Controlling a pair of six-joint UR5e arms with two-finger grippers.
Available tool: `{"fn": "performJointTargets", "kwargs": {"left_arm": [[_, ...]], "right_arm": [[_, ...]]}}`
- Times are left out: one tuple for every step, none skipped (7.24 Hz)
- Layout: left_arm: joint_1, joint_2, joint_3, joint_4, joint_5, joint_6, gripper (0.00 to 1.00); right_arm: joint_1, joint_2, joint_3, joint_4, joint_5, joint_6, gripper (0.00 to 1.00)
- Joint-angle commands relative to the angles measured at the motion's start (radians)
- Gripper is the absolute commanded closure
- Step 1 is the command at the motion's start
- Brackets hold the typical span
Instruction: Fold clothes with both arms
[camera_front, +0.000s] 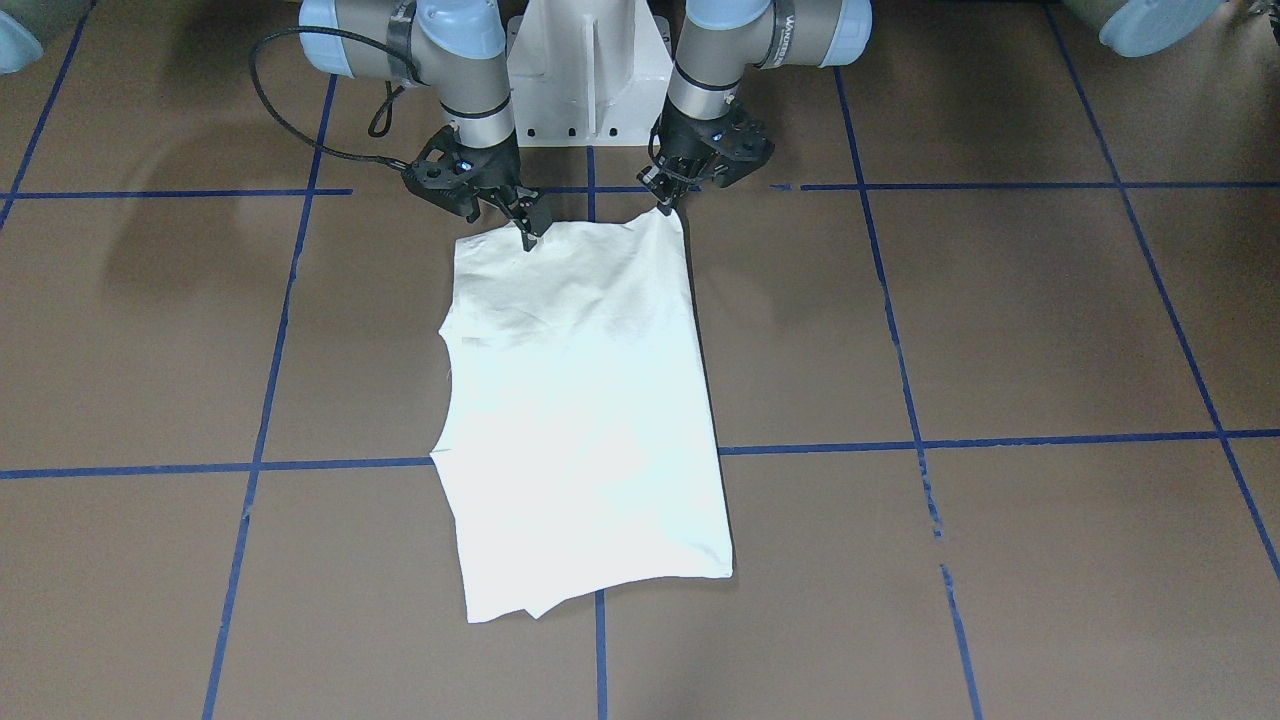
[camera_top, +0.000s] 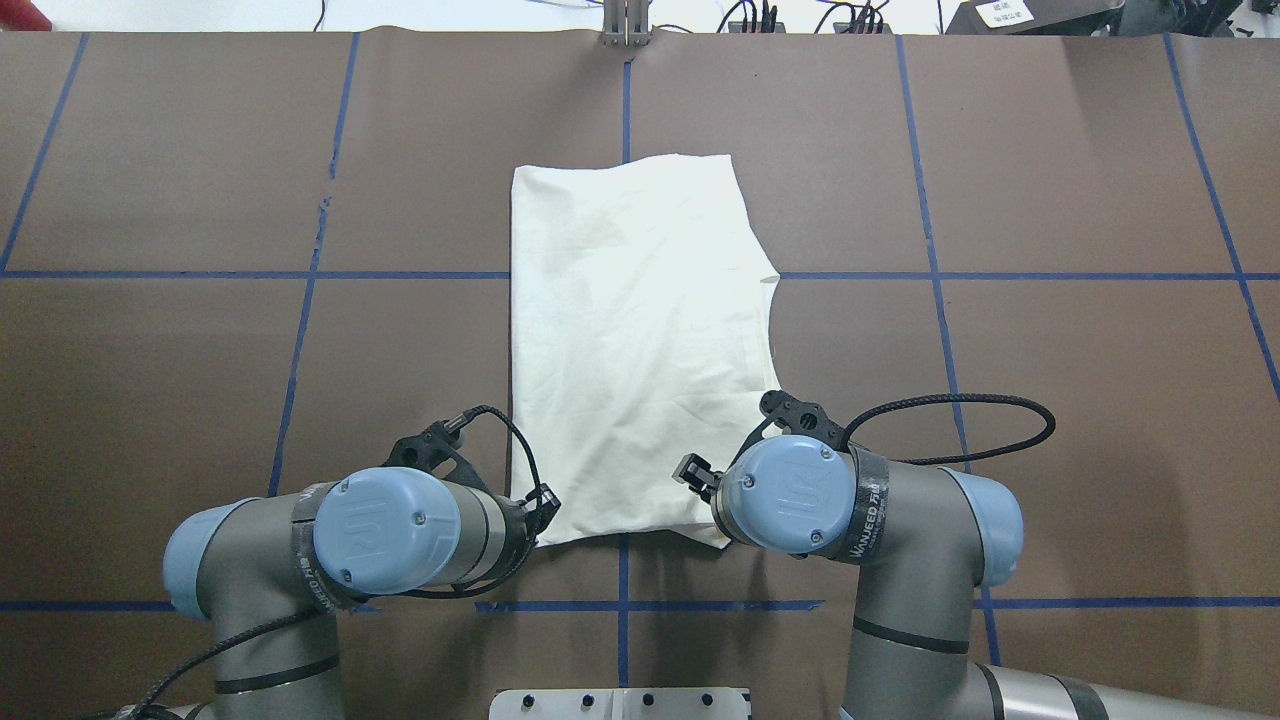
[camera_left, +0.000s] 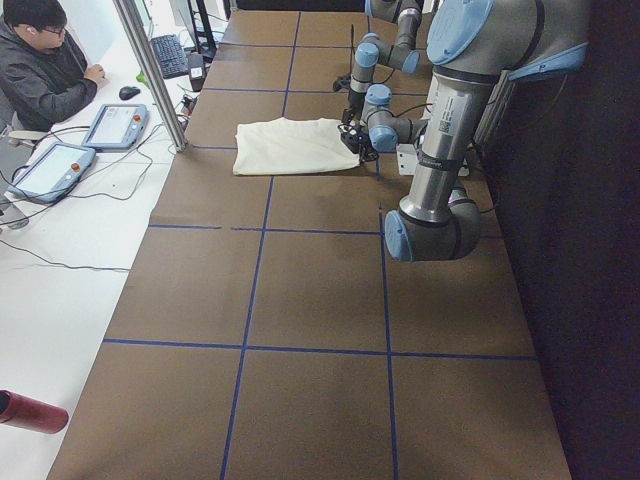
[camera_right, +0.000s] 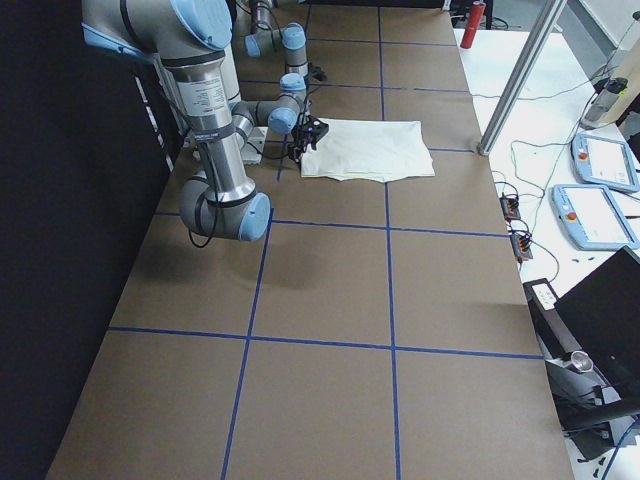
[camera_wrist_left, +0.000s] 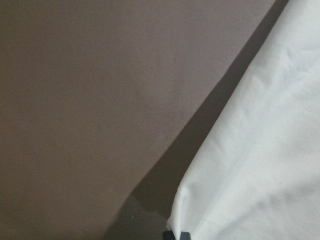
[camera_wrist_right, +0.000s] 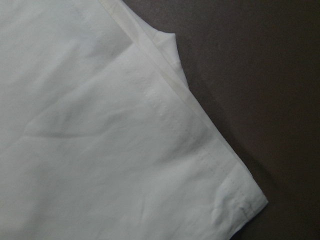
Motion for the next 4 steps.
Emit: {"fn": "performJointTargets", "kwargs": {"left_arm": [[0.001,0.0,0.0,0.0,0.0,0.0,1.0],[0.001,-0.002,0.0,0.0,0.0,0.0,1.0],[0.001,-0.002,0.0,0.0,0.0,0.0,1.0],[0.001,0.0,0.0,0.001,0.0,0.0,1.0]], "right_arm": [[-0.001,-0.003,-0.029,0.002,0.0,-0.001,0.0],[-0.004,-0.003,-0.046,0.003,0.0,-0.001,0.0],[-0.004,-0.003,-0.046,0.003,0.0,-0.002,0.0],[-0.002,-0.002,-0.045,0.003,0.002,-0.002,0.0]]}}
